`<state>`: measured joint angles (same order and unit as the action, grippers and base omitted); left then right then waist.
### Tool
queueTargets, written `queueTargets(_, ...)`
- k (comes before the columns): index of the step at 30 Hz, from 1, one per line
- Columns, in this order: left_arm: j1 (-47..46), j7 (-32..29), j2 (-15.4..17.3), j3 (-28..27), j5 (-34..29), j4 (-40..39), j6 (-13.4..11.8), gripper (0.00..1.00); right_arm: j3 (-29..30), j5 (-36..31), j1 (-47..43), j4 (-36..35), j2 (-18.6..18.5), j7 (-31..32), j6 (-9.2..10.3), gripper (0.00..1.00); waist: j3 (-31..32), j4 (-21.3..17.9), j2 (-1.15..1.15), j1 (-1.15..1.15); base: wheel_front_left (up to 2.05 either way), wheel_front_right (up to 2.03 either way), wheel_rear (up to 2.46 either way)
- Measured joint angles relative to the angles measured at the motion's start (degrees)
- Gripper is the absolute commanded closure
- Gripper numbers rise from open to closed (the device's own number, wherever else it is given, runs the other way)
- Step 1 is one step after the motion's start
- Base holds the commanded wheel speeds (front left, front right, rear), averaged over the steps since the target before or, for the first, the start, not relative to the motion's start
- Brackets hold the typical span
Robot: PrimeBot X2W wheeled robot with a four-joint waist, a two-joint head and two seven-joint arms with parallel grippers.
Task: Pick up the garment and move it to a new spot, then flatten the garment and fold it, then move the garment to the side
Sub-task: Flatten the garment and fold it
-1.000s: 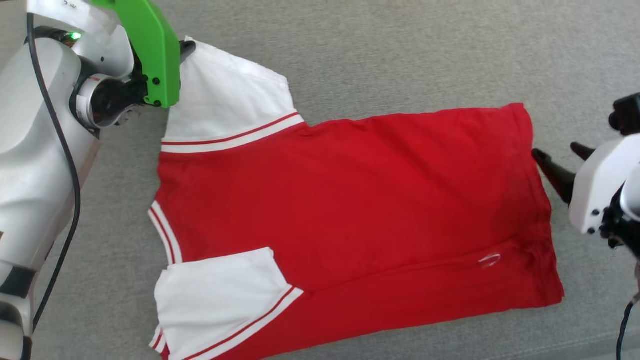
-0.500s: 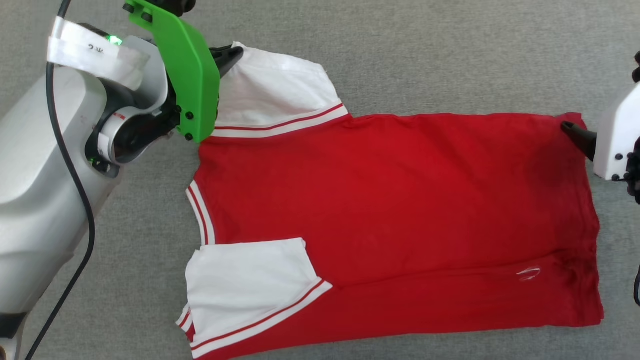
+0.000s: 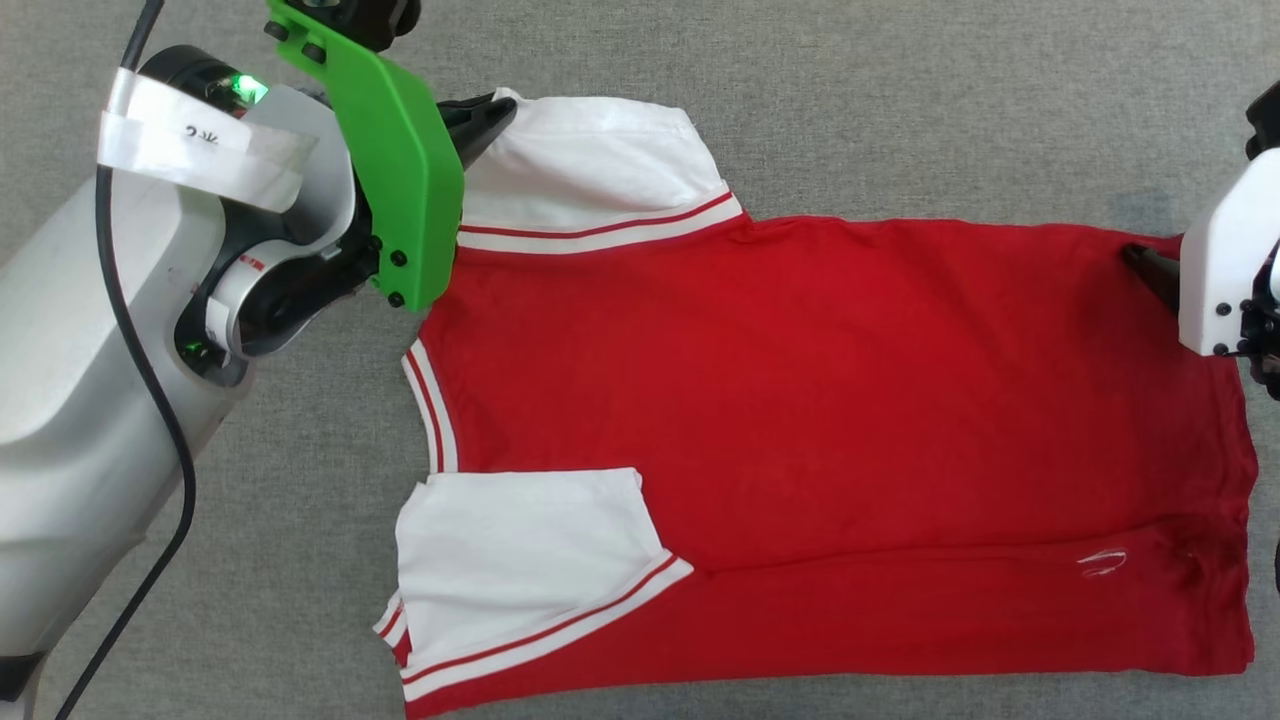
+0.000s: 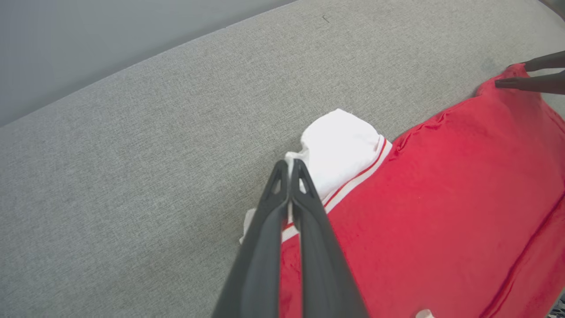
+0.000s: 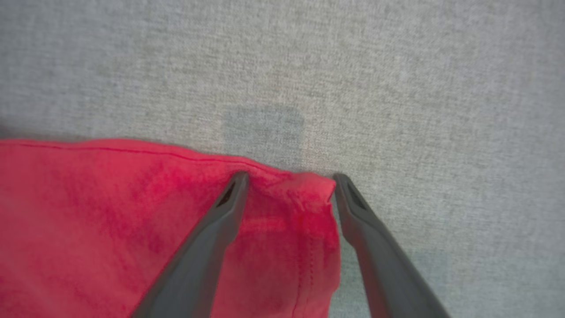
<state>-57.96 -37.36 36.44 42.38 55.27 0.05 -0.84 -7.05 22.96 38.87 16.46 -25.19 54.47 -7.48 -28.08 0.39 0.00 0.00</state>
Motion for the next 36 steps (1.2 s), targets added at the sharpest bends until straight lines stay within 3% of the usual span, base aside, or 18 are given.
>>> queueTargets(1,0.24,0.02,0.01,0.02,0.0,-0.03,-0.11,1.0,-0.51,0.38,0.03,0.37,-0.3,-0.14,0.01,0.37,0.03,0.02,0.0,0.0,0.0,0.0,0.0)
queueTargets(2,0.42,0.11,0.01,0.01,0.0,0.02,-0.26,1.0,-1.02,0.71,0.07,0.69,-0.57,-0.36,0.02,1.0,0.09,0.05,0.0,0.0,0.0,0.0,0.0)
queueTargets(19,6.73,7.05,0.41,-1.77,0.62,3.26,-1.52,1.0,-2.22,6.44,-2.76,3.65,-1.33,-16.38,-0.05,1.0,5.8,-0.28,0.0,0.0,0.0,0.0,0.0)
queueTargets(36,20.96,11.68,3.63,-2.58,4.33,-0.89,-4.07,1.0,-1.25,14.93,-16.01,0.89,-4.39,-27.22,-0.05,1.0,15.35,1.0,0.0,0.0,0.0,0.0,0.0)
